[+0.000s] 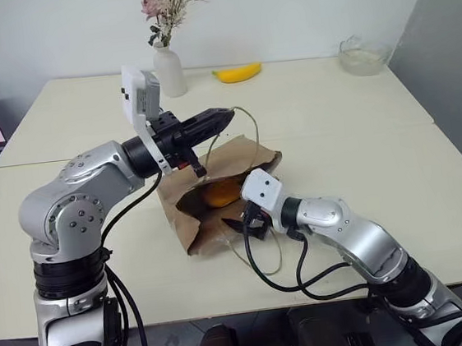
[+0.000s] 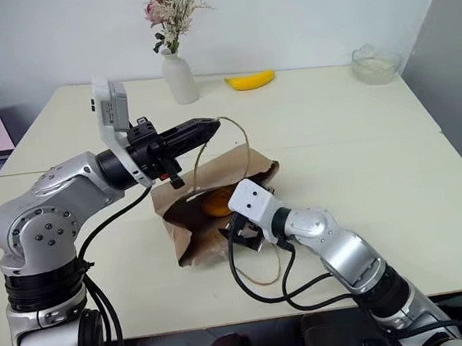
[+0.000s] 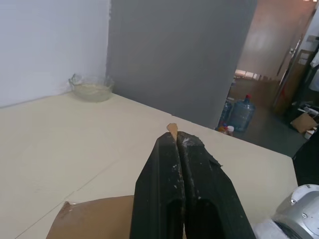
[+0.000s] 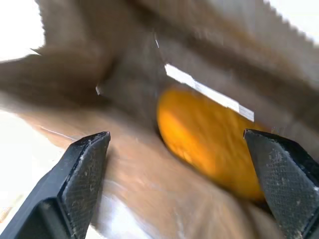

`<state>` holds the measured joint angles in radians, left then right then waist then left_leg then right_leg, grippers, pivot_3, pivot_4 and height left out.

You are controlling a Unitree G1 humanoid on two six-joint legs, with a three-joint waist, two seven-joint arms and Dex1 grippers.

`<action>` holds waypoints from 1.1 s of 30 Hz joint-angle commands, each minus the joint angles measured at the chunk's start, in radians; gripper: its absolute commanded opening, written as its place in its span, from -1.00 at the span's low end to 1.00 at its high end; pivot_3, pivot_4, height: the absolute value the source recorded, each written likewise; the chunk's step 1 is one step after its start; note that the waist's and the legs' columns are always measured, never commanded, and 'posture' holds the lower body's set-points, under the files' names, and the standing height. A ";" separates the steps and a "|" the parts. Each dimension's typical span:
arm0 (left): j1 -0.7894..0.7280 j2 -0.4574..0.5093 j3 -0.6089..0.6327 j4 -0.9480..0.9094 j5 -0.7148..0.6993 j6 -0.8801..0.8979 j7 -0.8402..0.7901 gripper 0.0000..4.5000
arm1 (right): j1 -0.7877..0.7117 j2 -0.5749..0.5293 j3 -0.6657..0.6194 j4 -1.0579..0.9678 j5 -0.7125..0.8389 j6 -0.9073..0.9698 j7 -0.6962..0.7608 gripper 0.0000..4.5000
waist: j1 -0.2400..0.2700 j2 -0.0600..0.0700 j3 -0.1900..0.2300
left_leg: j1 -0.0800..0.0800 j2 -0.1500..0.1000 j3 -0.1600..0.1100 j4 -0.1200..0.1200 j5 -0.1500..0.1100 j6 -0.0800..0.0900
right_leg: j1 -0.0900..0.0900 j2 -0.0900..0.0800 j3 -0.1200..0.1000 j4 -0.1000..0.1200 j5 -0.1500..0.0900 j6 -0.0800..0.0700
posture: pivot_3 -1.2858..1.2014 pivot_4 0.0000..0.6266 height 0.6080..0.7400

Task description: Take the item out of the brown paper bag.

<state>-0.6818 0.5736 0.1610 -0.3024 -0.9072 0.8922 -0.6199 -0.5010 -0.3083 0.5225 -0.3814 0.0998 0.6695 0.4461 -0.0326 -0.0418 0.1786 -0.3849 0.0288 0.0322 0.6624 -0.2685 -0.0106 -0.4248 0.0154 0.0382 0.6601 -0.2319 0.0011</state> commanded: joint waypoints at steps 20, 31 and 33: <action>-0.037 -0.014 0.016 -0.016 -0.032 0.000 0.019 -1.00 | -0.318 0.041 0.230 0.531 -0.510 -0.354 0.133 0.99 | 0.000 0.000 0.000 | 0.000 0.000 0.000 0.000 0.000 0.000 | 0.000 0.000 0.000 0.001 0.000 0.000 | 0.03 -0.52 1.00; 0.009 0.002 -0.001 -0.024 0.042 -0.049 0.020 -1.00 | -0.240 -0.010 0.045 0.280 -0.289 -0.291 0.410 0.28 | 0.001 0.000 0.000 | 0.000 0.000 0.000 0.000 0.000 0.000 | 0.000 -0.001 0.000 0.000 0.000 0.000 | 0.03 -0.52 1.00; 0.008 -0.001 -0.008 -0.013 0.067 -0.062 0.019 -1.00 | -0.227 -0.038 0.012 0.207 -0.209 -0.257 0.493 0.28 | 0.001 0.000 0.000 | 0.000 0.000 0.000 0.000 0.000 0.000 | 0.000 -0.001 -0.001 0.000 0.000 0.000 | 0.03 -0.52 1.00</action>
<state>-0.6646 0.5657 0.1529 -0.3035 -0.8595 0.8597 -0.6006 -0.7279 -0.3381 0.5859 -0.0835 -0.1798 0.3912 0.8746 -0.0314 -0.0416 0.1787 -0.3852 0.0288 0.0318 0.6626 -0.2684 -0.0106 -0.4249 0.0146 0.0375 0.6603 -0.2317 0.0009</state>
